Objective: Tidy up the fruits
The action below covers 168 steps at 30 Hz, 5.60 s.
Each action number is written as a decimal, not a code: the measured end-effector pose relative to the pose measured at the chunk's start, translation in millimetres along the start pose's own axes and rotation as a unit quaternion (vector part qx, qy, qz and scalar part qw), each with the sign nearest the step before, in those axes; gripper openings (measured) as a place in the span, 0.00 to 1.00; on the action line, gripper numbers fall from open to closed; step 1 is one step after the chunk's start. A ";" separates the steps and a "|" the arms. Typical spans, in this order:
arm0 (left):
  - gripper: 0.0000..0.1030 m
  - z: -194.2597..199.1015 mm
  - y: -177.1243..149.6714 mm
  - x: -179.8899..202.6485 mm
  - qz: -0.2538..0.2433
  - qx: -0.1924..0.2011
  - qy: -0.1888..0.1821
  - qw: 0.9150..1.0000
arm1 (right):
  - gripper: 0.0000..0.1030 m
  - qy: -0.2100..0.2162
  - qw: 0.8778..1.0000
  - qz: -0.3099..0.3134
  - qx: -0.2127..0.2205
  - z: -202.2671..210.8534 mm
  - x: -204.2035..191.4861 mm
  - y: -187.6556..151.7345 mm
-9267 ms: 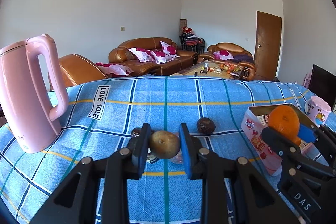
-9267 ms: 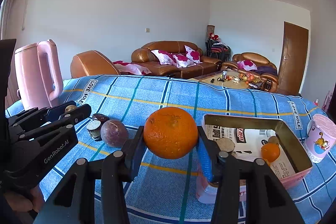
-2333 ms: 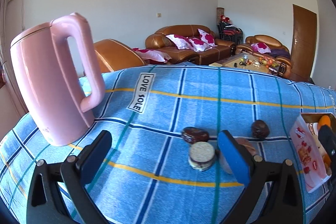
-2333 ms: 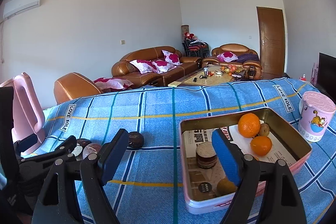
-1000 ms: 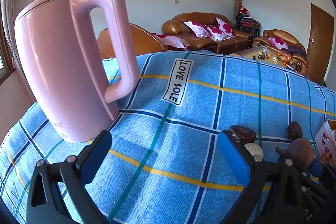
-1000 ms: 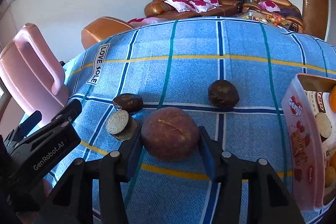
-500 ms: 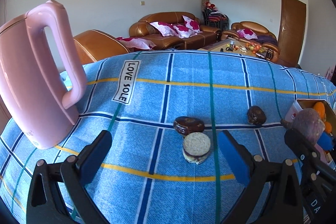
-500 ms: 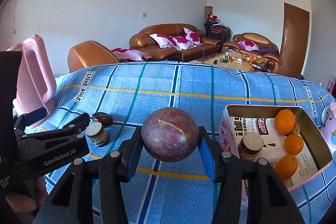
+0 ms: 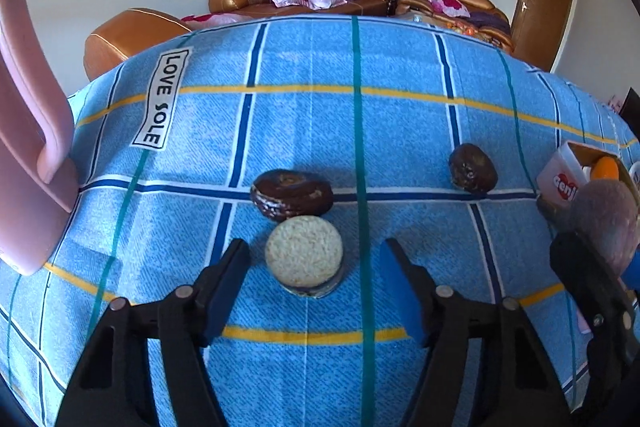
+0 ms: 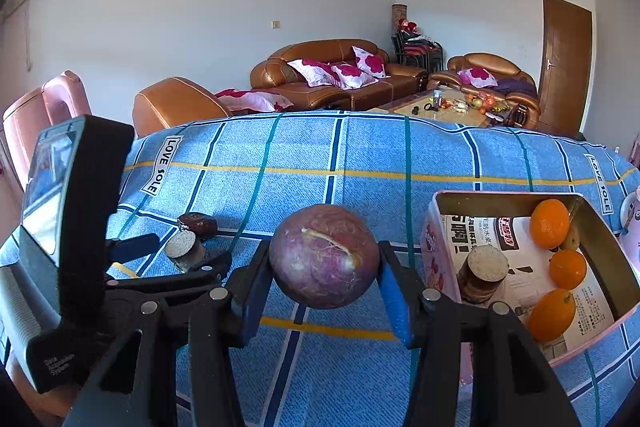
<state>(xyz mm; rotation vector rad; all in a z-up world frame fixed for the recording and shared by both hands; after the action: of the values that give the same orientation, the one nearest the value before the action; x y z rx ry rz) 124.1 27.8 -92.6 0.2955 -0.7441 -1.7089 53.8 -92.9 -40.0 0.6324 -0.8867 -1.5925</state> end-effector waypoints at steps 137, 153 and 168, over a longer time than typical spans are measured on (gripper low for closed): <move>0.34 -3.5 5.6 233.3 -0.103 0.100 -0.093 0.985 | 0.51 -0.157 0.987 -0.027 0.030 -10.4 227.4 7.0; 0.34 -8.9 4.9 227.4 -0.091 0.082 -0.098 0.988 | 0.52 -0.043 0.998 -0.010 -0.033 -37.2 210.0 -0.7; 0.64 0.3 4.2 224.8 -0.085 0.104 -0.094 0.986 | 0.58 0.018 0.997 -0.072 0.006 -18.8 218.8 2.0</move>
<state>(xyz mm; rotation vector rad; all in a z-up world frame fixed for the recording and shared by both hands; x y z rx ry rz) 64.5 -184.3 -47.3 0.3532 -1.0669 -1.8393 24.9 -310.5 -34.8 0.7449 -0.8389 -1.6991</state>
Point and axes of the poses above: each gripper's, at about its wrist camera, not at the fingertips, and z roughly against the way its jaws point, x to its right, y to its top, the point moved 5 cm from there along -z, roughly the way its jaws point, and after that the axes turned 13 degrees about -y, right-handed, at the moved point
